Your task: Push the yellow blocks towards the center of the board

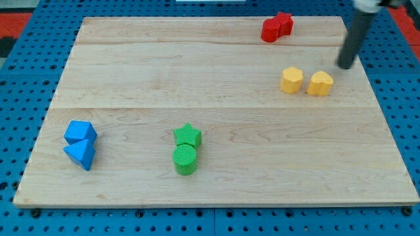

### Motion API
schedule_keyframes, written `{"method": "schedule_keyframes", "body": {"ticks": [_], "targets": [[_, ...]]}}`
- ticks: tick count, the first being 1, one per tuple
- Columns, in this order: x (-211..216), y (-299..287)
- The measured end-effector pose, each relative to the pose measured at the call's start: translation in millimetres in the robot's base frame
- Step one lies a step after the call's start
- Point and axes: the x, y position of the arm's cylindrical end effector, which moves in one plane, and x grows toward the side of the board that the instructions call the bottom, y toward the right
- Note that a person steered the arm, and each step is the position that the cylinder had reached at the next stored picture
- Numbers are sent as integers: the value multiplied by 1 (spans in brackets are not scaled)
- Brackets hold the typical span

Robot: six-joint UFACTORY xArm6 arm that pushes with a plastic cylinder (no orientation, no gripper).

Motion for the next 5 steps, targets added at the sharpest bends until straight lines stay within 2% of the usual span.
{"method": "schedule_keyframes", "body": {"ticks": [1, 2, 4, 5], "targets": [[42, 12], [64, -47], [10, -174], [12, -146]]}}
